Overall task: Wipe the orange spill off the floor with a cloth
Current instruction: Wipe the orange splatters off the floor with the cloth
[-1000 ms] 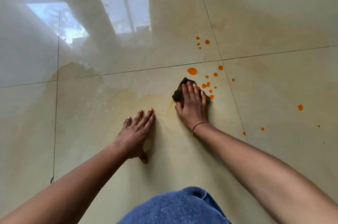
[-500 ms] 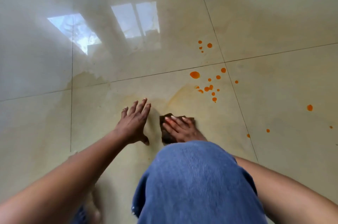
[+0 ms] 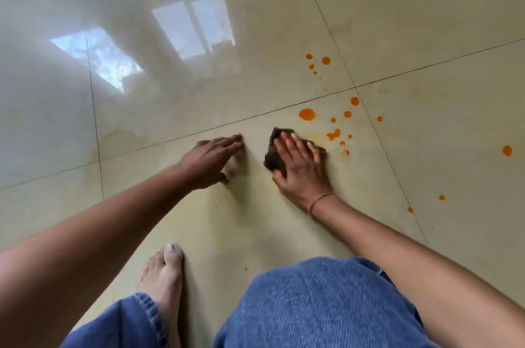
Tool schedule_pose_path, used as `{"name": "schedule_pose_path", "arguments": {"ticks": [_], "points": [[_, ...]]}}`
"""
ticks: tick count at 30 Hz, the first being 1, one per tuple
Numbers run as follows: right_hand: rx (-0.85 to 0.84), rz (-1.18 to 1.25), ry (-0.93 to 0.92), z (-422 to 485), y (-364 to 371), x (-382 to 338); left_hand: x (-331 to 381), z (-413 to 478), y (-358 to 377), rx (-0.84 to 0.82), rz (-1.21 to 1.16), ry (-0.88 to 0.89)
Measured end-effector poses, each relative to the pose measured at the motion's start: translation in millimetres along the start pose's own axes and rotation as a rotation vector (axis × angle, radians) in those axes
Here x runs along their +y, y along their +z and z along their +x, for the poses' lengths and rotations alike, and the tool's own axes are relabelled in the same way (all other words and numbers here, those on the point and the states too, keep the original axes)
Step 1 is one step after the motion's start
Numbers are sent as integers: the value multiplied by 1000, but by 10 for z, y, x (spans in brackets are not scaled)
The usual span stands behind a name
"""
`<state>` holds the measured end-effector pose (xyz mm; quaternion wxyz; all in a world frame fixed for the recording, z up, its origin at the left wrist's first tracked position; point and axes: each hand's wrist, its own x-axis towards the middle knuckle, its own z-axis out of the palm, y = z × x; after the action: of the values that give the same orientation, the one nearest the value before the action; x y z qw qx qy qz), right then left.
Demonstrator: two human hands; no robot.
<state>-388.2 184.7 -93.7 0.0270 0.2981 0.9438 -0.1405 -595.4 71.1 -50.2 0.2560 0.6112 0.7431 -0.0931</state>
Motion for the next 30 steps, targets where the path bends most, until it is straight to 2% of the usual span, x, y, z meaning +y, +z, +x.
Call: {"name": "schedule_pose_path", "arguments": {"ticks": [1, 2, 5, 7, 8, 11, 12, 15, 17, 18, 19, 21, 22, 23, 25, 27, 28, 29, 30], "points": [[4, 44, 51, 78, 2, -158, -39, 13, -5, 42, 21, -6], [-20, 68, 1, 49, 76, -367, -102, 14, -8, 78, 10, -40], [-182, 54, -409, -545, 263, -695, -322, -47, -28, 128, -63, -156], [-175, -26, -550, -640, 221, -509, -451, -148, 15, 100, -53, -151], [-147, -68, -503, -534, 200, -410, -491, -188, 59, 92, -53, -140], [-67, 18, -85, 15, 137, -519, -533, -221, 171, 114, -63, -122], [-45, 57, -76, 73, 179, -719, -531, -207, 175, 124, -64, -122], [-176, 75, -428, -446, 367, -1155, -500, -209, 163, 101, -79, -137], [-208, 43, -597, -694, 299, -929, -468, -234, 160, 84, -111, -153], [-167, -10, -589, -615, 277, -767, -448, -243, 172, 83, -124, -160], [-149, -55, -498, -452, 232, -655, -429, -248, 179, 85, -128, -165], [-104, -25, -161, -14, 153, -621, -400, -251, 199, 95, -123, -171], [-74, 19, -66, 71, 150, -725, -391, -249, 205, 101, -125, -178], [-63, 36, -80, 0, 189, -848, -382, -252, 208, 108, -127, -186], [-181, 30, -340, -538, 329, -1015, -370, -247, 222, 127, -135, -203], [-273, -14, -589, -992, 273, -809, -321, -237, 251, 144, -169, -225], [-231, -38, -607, -948, 238, -606, -291, -225, 276, 161, -176, -238], [-186, -79, -522, -795, 186, -439, -256, -204, 303, 178, -173, -244], [-135, -91, -345, -568, 135, -312, -229, -177, 322, 196, -165, -242]]}}
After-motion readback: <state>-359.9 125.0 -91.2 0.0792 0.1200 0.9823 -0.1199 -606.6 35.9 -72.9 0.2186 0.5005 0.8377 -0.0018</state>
